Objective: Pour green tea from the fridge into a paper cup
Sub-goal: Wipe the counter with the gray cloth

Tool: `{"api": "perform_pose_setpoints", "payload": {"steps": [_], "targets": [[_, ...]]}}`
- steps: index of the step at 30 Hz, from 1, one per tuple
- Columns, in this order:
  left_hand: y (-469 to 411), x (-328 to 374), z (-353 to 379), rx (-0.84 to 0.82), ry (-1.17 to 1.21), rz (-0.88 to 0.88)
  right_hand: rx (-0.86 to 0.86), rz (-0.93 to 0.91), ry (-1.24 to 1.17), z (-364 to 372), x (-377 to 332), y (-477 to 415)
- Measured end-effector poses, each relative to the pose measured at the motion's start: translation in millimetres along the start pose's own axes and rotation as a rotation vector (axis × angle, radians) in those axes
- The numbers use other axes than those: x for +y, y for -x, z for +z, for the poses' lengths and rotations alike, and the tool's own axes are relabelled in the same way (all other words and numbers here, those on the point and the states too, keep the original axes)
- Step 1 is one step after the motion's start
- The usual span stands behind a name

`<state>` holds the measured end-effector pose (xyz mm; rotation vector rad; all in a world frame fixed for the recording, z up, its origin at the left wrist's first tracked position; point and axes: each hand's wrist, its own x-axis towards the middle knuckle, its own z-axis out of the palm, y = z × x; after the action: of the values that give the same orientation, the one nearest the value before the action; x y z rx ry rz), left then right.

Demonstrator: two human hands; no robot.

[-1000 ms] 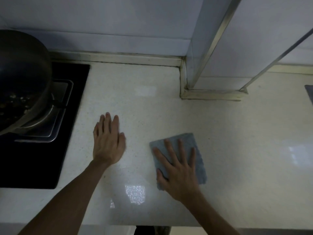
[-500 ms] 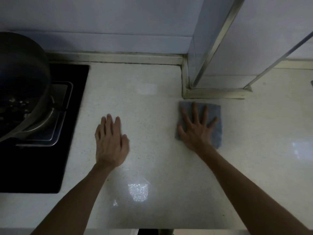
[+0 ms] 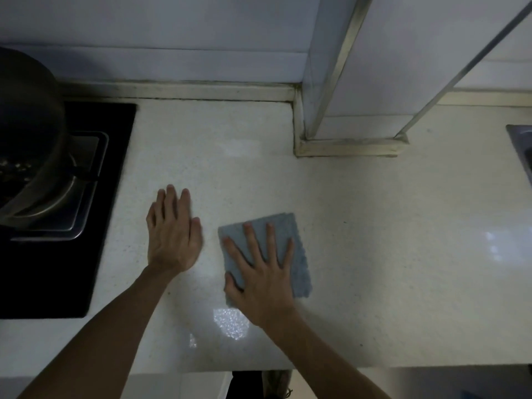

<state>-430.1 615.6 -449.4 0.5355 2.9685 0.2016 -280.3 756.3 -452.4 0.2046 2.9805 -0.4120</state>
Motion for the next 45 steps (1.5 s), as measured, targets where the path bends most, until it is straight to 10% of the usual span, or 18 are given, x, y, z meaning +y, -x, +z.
{"api": "perform_pose_setpoints", "payload": {"steps": [13, 45], "targets": [[0.1, 2.6, -3.0, 0.008, 0.003, -0.009, -0.017, 0.314, 0.001, -38.7, 146.4, 27.3], [-2.3, -3.3, 2.0, -0.008, 0.029, -0.007, 0.054, 0.105, 0.093, -42.6, 21.8, -255.5]]}}
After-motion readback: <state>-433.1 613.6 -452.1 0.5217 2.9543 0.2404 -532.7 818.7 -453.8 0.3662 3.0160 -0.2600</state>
